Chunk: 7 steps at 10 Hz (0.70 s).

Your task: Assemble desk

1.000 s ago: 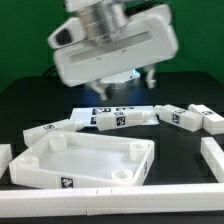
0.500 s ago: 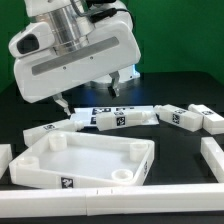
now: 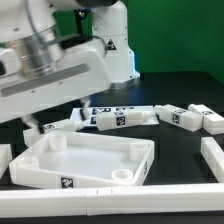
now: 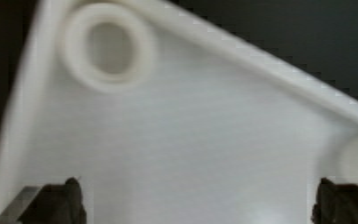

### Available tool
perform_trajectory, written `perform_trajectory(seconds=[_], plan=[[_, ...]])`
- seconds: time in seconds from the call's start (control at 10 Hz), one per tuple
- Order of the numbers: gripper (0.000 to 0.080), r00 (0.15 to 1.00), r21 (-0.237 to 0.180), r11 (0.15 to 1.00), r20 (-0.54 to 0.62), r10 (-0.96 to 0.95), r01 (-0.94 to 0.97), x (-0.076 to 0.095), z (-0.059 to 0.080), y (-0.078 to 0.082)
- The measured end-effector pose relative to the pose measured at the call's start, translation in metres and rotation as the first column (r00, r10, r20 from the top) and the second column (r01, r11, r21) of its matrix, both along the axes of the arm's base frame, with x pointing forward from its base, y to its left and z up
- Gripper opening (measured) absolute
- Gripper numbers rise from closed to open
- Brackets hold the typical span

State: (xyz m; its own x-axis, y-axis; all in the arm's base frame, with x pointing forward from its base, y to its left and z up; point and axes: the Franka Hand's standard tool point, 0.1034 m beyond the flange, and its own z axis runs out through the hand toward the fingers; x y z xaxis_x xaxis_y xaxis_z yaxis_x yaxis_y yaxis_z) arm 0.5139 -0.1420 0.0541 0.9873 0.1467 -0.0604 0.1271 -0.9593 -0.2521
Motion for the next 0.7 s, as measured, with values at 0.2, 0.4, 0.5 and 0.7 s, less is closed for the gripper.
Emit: perform_trajectory(seconds=[0.2,0.4,0.5,0.7], plan=[[0.0648,1.0,0.0,1.0,0.001,0.002,-0.002,-0.001,-0.001,-0.006],[0.0648,0.998,-0.009,0.998,-0.012,-0.054,0.054,-0.001,-0.003,-0.009],[0.0648,0.985,-0.035,0.985,-0.035,-0.171,0.169,0.001,-0.008,-0.013],[0.0648,0.907,-0.073,0.909,-0.072,-0.416,0.411,0.006,-0.02,-0.006]])
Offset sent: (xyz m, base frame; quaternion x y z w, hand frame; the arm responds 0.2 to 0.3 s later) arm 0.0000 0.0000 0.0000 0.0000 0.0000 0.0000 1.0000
